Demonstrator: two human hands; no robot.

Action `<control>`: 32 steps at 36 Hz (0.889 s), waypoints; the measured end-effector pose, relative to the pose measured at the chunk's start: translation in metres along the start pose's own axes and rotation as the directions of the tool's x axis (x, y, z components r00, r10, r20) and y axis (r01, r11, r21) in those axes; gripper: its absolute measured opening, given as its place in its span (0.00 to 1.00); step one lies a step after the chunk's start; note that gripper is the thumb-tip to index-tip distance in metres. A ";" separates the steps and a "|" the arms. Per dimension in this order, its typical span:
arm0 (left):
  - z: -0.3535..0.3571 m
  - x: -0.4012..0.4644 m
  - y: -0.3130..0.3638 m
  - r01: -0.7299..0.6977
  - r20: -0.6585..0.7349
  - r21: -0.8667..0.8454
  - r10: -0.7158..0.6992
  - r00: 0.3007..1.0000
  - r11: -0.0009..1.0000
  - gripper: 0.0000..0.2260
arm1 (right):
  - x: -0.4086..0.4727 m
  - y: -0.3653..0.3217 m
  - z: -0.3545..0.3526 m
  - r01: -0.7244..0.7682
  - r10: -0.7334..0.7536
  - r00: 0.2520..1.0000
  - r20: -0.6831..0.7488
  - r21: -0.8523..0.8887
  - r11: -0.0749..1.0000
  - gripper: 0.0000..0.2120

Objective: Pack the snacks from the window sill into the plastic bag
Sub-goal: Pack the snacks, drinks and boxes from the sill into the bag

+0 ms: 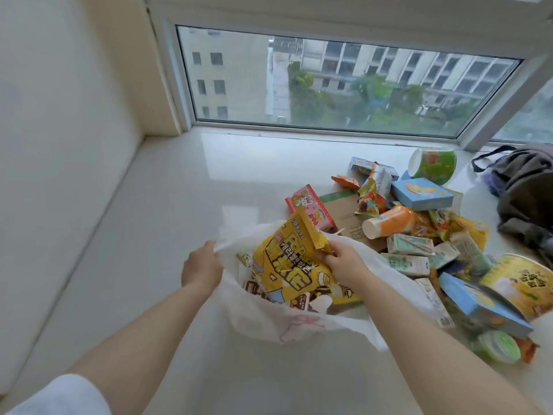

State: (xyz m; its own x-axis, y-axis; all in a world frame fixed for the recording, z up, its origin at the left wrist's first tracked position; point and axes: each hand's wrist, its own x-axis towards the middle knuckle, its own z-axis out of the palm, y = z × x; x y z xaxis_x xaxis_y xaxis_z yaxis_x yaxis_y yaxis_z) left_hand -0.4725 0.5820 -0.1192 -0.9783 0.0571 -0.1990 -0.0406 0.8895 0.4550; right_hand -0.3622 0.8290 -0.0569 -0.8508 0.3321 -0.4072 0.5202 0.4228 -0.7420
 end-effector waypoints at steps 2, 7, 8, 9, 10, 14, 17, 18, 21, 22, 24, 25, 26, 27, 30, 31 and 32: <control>-0.007 -0.001 0.001 0.061 -0.023 -0.181 -0.066 0.998 0.982 0.17 | 0.003 -0.007 0.018 -0.018 0.018 0.996 -0.087 0.003 1.000 0.07; -0.024 -0.008 0.013 -0.028 -0.111 -0.559 -0.042 0.993 0.829 0.14 | 0.000 -0.022 0.064 -0.076 0.063 0.990 -0.126 -0.100 0.992 0.06; -0.026 -0.009 0.015 -0.048 -0.132 -0.589 -0.038 0.990 0.807 0.13 | -0.001 -0.023 0.070 -0.124 0.109 0.987 -0.121 -0.118 0.985 0.07; -0.028 -0.010 0.015 -0.061 -0.149 -0.604 -0.037 0.988 0.794 0.13 | -0.001 -0.023 0.075 -0.160 0.146 0.982 -0.121 -0.109 0.981 0.08; -0.029 -0.011 0.014 -0.068 -0.154 -0.607 -0.033 0.988 0.792 0.12 | 0.000 -0.025 0.078 -0.181 0.172 0.977 -0.126 -0.069 0.981 0.07; -0.027 -0.016 0.001 -0.065 -0.068 -0.560 0.032 0.997 0.826 0.16 | 0.008 -0.043 0.086 -0.148 0.174 0.961 -0.215 0.132 0.980 0.06; -0.026 -0.021 -0.005 -0.068 -0.032 -0.561 0.061 0.998 0.825 0.19 | 0.015 -0.052 0.105 -0.148 0.149 0.967 -0.208 0.022 0.989 0.07; -0.026 -0.022 -0.006 -0.063 -0.036 -0.569 0.051 0.998 0.820 0.20 | 0.017 -0.053 0.114 -0.155 0.140 0.975 -0.170 -0.079 0.985 0.09; -0.030 -0.022 -0.009 -0.047 -0.060 -0.556 0.016 0.998 0.830 0.19 | 0.018 -0.061 0.135 -0.156 0.149 0.988 -0.046 -0.339 0.928 0.13; -0.031 -0.023 -0.011 -0.049 -0.065 -0.536 0.017 0.998 0.843 0.19 | 0.018 -0.065 0.138 -0.141 0.143 0.989 -0.024 -0.390 0.910 0.13; -0.031 -0.024 -0.015 -0.061 -0.062 -0.495 0.035 0.997 0.867 0.17 | 0.021 -0.076 0.140 -0.103 0.118 0.993 0.004 -0.462 0.881 0.11; -0.031 -0.024 -0.016 -0.063 -0.058 -0.475 0.040 0.998 0.878 0.16 | 0.023 -0.080 0.140 -0.072 0.094 0.995 0.023 -0.471 0.879 0.10; -0.032 -0.023 -0.016 -0.058 -0.054 -0.443 0.038 0.998 0.895 0.15 | 0.024 -0.085 0.140 -0.037 0.067 0.997 0.048 -0.466 0.884 0.11; -0.033 -0.021 -0.016 -0.049 -0.051 -0.393 0.032 0.998 0.918 0.15 | 0.024 -0.087 0.140 -0.013 0.050 0.996 0.069 -0.454 0.891 0.14; -0.036 -0.015 -0.012 -0.014 -0.130 -0.172 -0.009 0.991 0.985 0.14 | 0.025 -0.086 0.132 0.030 0.005 0.997 0.082 -0.421 0.907 0.26; -0.038 -0.014 -0.008 -0.026 -0.190 -0.122 0.003 0.982 0.992 0.13 | 0.024 -0.084 0.125 0.037 -0.019 0.999 0.048 -0.392 0.919 0.26; -0.040 -0.014 -0.002 -0.056 -0.245 -0.099 0.031 0.969 0.994 0.13 | 0.024 -0.081 0.117 0.051 -0.051 0.999 0.010 -0.355 0.933 0.25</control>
State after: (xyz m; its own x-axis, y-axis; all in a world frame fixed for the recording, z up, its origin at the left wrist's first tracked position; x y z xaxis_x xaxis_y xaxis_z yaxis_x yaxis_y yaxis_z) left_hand -0.4671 0.5616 -0.0828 -0.9990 -0.0285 0.0338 -0.0053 0.8358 0.5490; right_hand -0.4333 0.7040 -0.0691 -0.8768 0.3020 -0.3741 0.4686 0.7110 -0.5243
